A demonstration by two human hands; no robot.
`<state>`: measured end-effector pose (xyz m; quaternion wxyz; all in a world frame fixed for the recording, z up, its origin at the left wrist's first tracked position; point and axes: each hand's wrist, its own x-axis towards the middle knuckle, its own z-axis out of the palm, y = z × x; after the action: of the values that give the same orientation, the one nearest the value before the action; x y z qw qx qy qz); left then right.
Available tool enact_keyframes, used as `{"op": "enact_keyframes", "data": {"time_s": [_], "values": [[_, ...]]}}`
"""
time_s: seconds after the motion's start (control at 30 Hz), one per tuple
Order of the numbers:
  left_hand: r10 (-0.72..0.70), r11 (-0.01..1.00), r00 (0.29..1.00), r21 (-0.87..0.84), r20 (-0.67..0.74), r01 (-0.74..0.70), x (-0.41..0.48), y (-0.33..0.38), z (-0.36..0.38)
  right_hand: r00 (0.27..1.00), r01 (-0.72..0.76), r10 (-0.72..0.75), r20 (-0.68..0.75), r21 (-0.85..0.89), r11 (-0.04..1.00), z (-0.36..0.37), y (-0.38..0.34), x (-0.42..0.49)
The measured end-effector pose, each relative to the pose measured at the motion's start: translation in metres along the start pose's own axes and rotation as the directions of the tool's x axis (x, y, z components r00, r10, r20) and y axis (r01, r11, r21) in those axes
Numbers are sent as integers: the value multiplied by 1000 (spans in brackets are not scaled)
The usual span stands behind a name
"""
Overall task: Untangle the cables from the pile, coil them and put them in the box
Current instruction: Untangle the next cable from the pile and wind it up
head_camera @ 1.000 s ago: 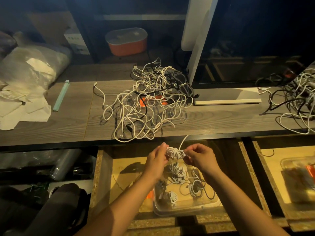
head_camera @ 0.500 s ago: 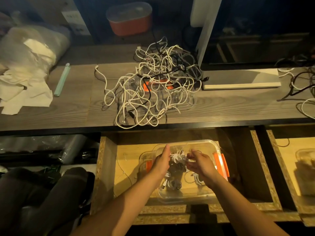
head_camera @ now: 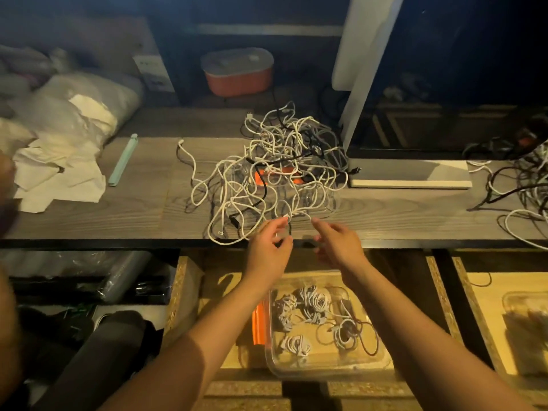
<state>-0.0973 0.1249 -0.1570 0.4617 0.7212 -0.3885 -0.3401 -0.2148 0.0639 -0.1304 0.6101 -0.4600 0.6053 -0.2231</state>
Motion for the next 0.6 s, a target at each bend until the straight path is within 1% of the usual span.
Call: {"op": "enact_keyframes", "data": {"time_s": [0.07,0.1,0.17,0.23,0.3,0.33,0.37,0.43,0.47,0.53,0.6], "values": [[105,986,994,124,28,-107,6,1,-3,998,-61,62,23,-44,997,3,-7,4],[135,977,990,163,41,-140,9,0,-4,997,-64,66,34,-63,996,3,-8,5],[175,965,982,188,65,-185,13,1,-3,999,-31,34,33,-104,994,0,-8,8],[201,950,974,221,103,-219,18,2,0,999,47,-49,-4,-192,980,-5,-6,12],[217,922,962,289,165,-258,23,3,7,983,158,-180,-34,-345,925,-12,-6,12],[238,887,953,358,186,-292,25,5,11,968,213,-247,-39,-385,898,-14,-6,12],[270,839,942,432,198,-331,27,6,15,953,263,-302,-42,-385,884,-16,-6,10],[318,761,926,528,203,-377,31,11,24,931,333,-362,-50,-288,898,-16,-10,4],[318,744,926,552,204,-377,34,14,27,929,347,-364,-61,-192,918,-15,-13,1],[270,729,940,593,210,-342,40,17,34,941,331,-321,-110,92,939,-13,-21,-4],[239,715,950,625,202,-313,47,13,37,953,299,-257,-159,378,876,-11,-30,-7]]}}
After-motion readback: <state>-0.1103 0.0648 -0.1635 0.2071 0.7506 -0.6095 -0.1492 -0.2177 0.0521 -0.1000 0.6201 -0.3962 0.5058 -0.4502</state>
